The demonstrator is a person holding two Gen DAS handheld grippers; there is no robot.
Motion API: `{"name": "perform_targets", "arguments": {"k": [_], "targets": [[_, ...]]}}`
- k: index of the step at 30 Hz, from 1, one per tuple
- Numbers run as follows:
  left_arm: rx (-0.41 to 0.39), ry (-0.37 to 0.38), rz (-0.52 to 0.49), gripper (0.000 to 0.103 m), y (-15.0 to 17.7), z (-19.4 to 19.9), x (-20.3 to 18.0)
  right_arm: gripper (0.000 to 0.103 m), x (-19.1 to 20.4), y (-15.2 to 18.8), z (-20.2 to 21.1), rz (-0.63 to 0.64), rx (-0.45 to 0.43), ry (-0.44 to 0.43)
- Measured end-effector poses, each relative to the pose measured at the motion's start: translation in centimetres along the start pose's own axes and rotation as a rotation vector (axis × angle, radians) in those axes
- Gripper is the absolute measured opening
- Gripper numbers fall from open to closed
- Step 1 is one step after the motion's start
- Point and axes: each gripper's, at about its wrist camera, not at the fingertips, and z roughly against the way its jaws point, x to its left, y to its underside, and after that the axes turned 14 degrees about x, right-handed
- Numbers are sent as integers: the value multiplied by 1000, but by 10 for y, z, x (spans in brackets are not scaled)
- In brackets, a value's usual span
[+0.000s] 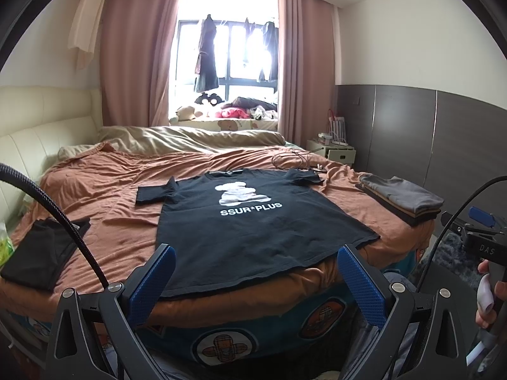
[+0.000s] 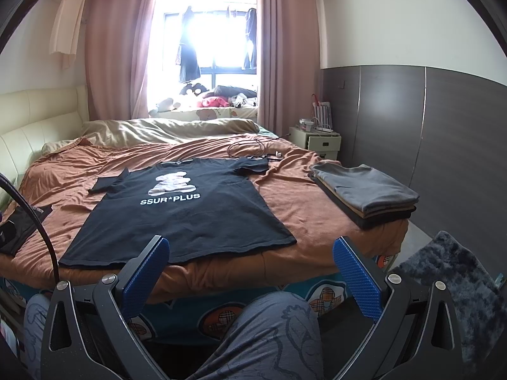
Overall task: Fold small clothes
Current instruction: 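Move both tools toward the black SSUR*PLUS t-shirt on the bed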
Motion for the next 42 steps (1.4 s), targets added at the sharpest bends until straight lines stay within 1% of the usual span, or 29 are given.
{"name": "perform_targets", "arguments": {"k": [6, 19, 26, 34, 42], "targets": [[0, 1, 0, 103, 0, 0, 1, 103, -1, 0, -1, -2, 4, -4], [-8, -21, 22, 103, -2, 7, 8, 103, 3, -5, -5, -2, 8, -14], [-2, -28, 37, 103, -5, 6, 15, 103, 11, -14, -6, 18, 3, -40], [5, -42, 109, 103, -17, -2, 45, 103, 27, -40, -23, 52, 13, -90], [27, -71, 168, 103, -31, -26, 79, 103, 37, -65, -58, 72, 38, -139]]}}
